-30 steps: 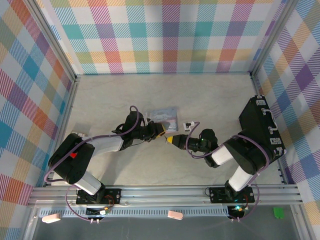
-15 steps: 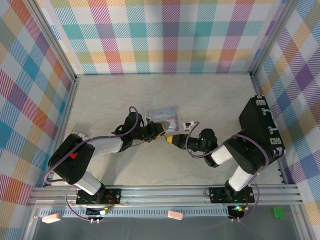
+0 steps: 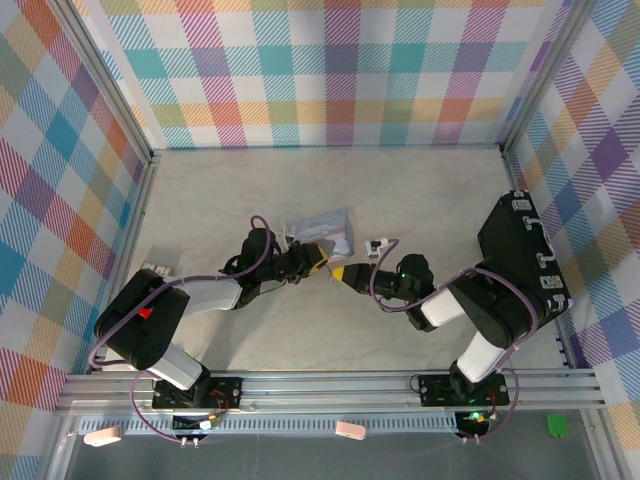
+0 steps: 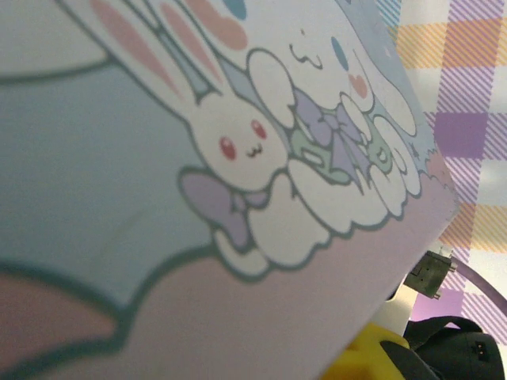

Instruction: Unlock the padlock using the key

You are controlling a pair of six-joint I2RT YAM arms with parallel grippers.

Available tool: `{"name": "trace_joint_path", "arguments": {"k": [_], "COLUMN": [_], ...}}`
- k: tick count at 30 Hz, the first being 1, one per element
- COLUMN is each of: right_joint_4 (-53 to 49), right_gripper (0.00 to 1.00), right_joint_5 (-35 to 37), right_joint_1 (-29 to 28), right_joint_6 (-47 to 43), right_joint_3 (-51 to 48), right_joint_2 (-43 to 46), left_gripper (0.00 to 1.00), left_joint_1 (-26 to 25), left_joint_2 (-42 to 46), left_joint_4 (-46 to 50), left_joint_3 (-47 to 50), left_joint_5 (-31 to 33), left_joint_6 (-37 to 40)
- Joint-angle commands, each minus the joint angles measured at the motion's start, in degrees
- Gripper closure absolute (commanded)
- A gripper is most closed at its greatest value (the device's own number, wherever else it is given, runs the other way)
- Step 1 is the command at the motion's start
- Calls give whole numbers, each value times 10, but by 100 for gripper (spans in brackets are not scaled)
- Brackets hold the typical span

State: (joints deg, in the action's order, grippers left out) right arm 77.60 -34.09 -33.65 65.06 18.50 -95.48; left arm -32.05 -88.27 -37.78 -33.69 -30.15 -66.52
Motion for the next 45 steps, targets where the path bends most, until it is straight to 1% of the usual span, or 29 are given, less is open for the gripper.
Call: {"name": "trace_joint_path", "arguments": {"k": [1, 12, 19, 28, 33, 45], "right_joint_4": [30, 30, 31, 31, 31, 31], "right_gripper": [100, 100, 100, 100, 100, 100], "right_joint_5": [3, 1, -6, -1, -2, -16], "right_joint_1": [2, 1, 1, 2, 3, -1], "right_joint_6": [13, 29, 36, 35, 36, 47], "right_joint_3": [15, 32, 42, 39, 40, 65], "right_joint_2": [0, -7, -19, -24, -14, -34], "left_gripper": [100, 100, 100, 100, 100, 100], "left_joint_1": [9, 15, 19, 25, 36, 36], "left_joint_2": [24, 22, 0, -5, -19, -12], "left_joint_4": [-82, -150, -208, -205, -233, -248], "left_joint_3": [4, 27, 36, 39, 49, 57], "left_joint_5": [2, 15, 20, 24, 24, 20], "left_joint_6": [-7, -33, -60, -60, -74, -77]}}
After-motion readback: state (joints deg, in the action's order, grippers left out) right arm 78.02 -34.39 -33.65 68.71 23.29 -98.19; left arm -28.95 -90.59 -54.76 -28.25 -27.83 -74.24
